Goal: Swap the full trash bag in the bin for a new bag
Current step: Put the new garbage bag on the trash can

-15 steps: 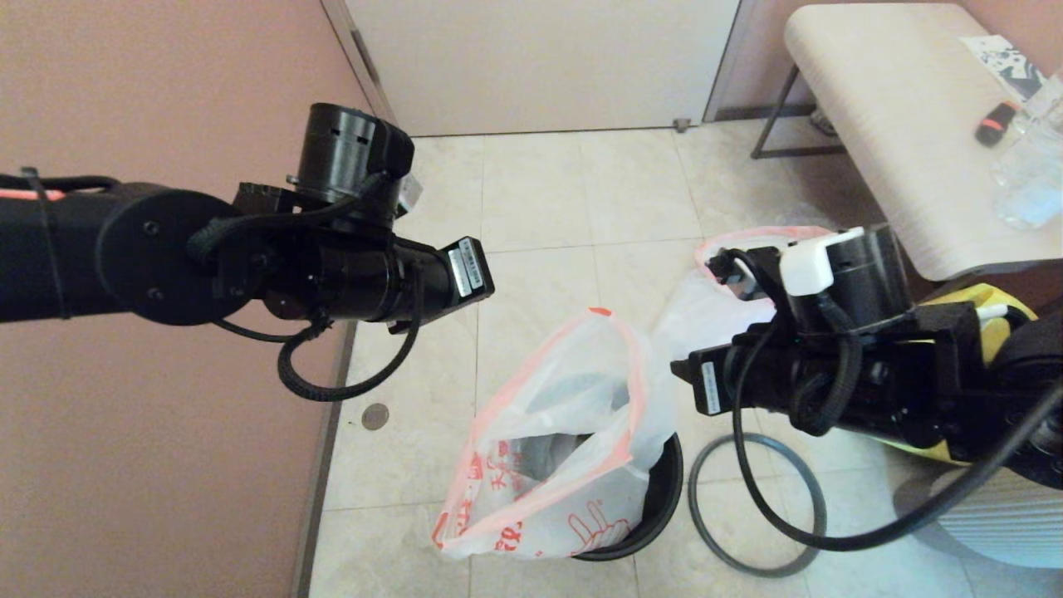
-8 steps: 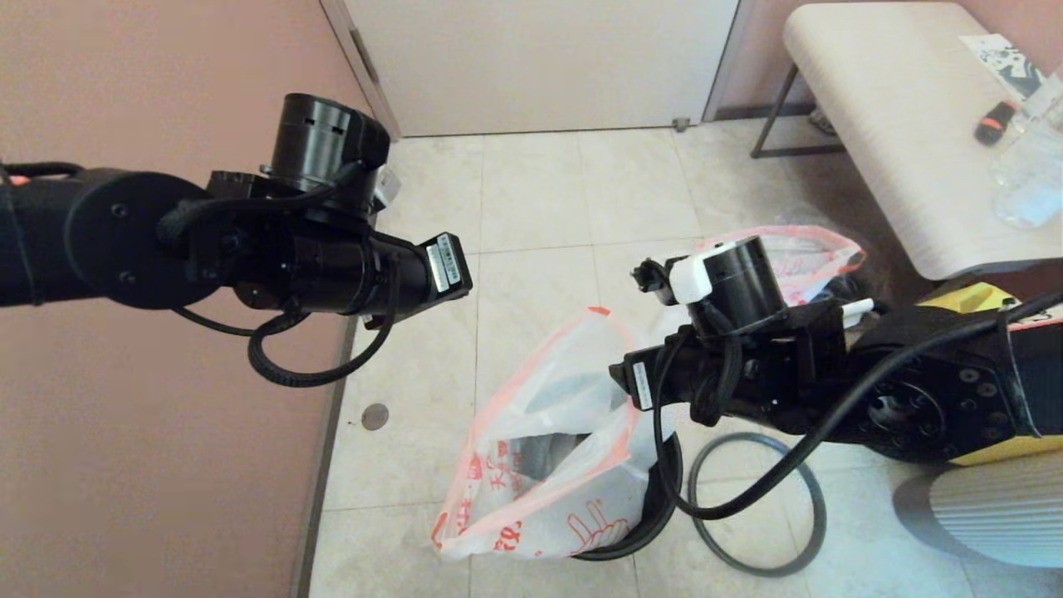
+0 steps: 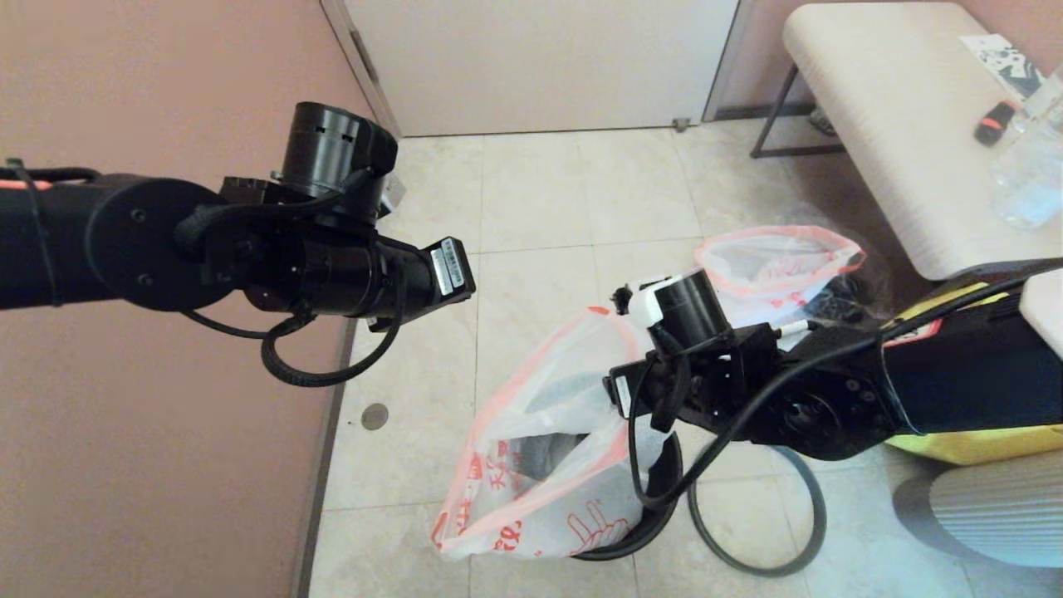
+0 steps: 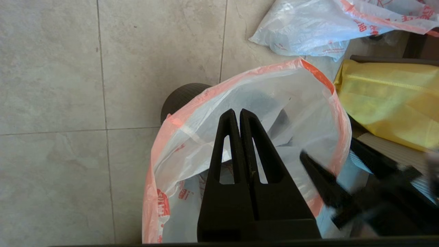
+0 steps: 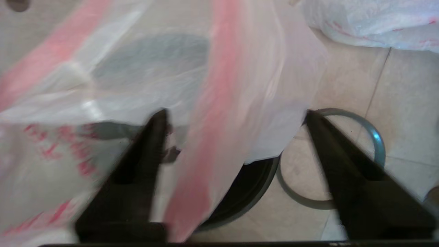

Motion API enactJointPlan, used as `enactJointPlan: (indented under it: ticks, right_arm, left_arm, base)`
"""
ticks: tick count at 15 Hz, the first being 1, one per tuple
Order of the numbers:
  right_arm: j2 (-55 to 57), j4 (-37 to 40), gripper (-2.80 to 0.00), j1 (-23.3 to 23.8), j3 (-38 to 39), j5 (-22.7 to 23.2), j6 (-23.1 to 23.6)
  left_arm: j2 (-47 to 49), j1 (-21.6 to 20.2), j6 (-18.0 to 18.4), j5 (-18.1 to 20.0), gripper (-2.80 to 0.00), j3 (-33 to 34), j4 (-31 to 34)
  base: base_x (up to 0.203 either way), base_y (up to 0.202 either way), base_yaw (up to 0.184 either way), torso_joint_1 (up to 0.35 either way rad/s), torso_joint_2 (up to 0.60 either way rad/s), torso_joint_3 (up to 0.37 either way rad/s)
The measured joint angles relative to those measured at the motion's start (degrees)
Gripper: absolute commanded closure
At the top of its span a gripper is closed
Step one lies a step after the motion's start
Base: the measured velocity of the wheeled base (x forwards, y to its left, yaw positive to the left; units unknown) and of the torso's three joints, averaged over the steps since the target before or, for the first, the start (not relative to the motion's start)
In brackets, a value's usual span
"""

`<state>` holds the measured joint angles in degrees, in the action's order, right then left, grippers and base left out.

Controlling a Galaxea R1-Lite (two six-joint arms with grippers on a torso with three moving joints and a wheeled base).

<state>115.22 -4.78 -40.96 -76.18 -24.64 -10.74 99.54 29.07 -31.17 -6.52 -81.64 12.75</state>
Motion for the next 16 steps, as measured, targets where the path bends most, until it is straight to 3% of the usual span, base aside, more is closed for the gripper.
enactJointPlan:
  ticks: [5,7,10,12,16]
  right_arm:
    - [0.9,0.6,0.0,0.4,1.9,0.0,-0.5]
    - [-0.8,0.6,0.0,0.5,6.0,-0.2,-1.8]
    - [-2.5,0.5,0.0,1.5,9.5,0.0,-5.4]
    - [-2.5,0.1,0.0,2.0,10.2,-0.1,-6.2]
    - [-2.5,0.0,0.0,3.0,9.7,-0.3,-6.1]
  left_arm:
    - [2.7,0.0,0.4,-0.2,0.0,-0.5,2.7]
    - [7.0,0.0,0.5,-0.2,0.0,-2.7,8.8]
    - [12.7,1.8,-0.6,1.2,0.0,-6.0,22.9]
    - [13.2,2.6,-3.5,1.9,0.0,-4.1,28.2]
    - [10.5,3.2,-6.3,4.0,0.0,3.4,28.3]
  base:
    - [0.0,0.0,0.0,0.0,0.0,0.0]
    - [0.0,0.0,0.0,0.0,0.0,0.0]
    - [0.0,0.0,0.0,0.0,0.0,0.0]
    - [0.0,0.0,0.0,0.0,0.0,0.0]
    - [0.0,0.0,0.0,0.0,0.0,0.0]
